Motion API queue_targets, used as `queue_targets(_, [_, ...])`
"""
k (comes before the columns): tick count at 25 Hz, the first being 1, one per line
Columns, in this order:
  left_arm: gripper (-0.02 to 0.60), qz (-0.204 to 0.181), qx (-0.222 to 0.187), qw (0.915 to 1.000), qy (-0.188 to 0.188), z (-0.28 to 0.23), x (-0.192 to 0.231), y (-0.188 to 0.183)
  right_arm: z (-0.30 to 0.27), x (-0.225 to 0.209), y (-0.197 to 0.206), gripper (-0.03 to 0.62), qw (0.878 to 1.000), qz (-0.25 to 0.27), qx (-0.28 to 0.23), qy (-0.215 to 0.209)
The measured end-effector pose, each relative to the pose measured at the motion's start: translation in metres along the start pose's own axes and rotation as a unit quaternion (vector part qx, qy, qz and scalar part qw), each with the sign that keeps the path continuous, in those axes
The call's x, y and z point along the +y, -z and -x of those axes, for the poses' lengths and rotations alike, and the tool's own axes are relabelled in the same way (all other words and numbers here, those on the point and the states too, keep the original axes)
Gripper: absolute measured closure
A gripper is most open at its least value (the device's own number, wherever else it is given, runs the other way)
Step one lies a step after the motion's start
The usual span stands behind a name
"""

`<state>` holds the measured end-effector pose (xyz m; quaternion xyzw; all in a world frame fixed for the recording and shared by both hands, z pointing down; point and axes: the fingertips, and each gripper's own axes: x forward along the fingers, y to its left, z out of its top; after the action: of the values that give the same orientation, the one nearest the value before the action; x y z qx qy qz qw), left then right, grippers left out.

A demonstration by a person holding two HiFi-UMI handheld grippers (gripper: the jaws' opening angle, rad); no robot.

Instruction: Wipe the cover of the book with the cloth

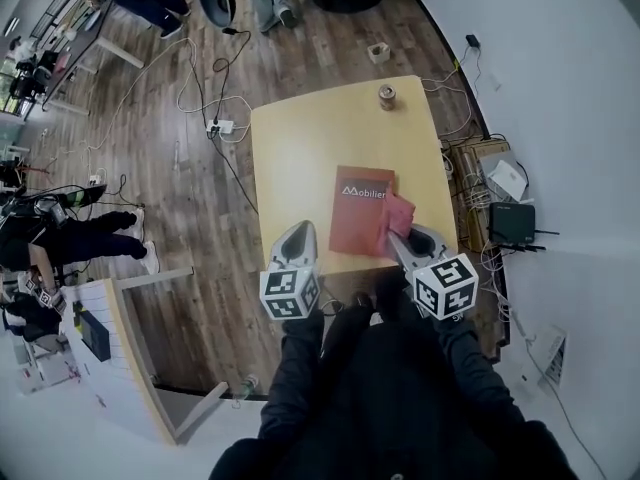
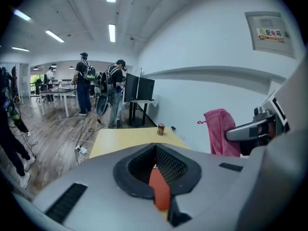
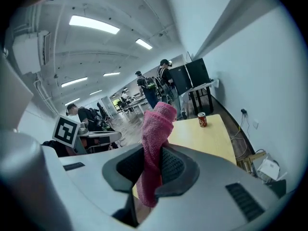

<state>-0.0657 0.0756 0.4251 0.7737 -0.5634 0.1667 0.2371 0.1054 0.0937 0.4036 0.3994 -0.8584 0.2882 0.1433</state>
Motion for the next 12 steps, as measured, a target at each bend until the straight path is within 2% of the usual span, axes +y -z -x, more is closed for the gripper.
queue_targets(4, [0.546,-0.005,-0.05,0.9987,0.013,0.049,-0.013,-0.011,0.025,0.034,-0.008,0.514,0.996,0.083,-0.025,0.035])
queue_targets(12, [0.546,-0.004,-0.11,0.9932,0.036,0.16,-0.018,-0.015,0.077,0.125,-0.012,0.514,0.987,0.118,-0.077,0.074])
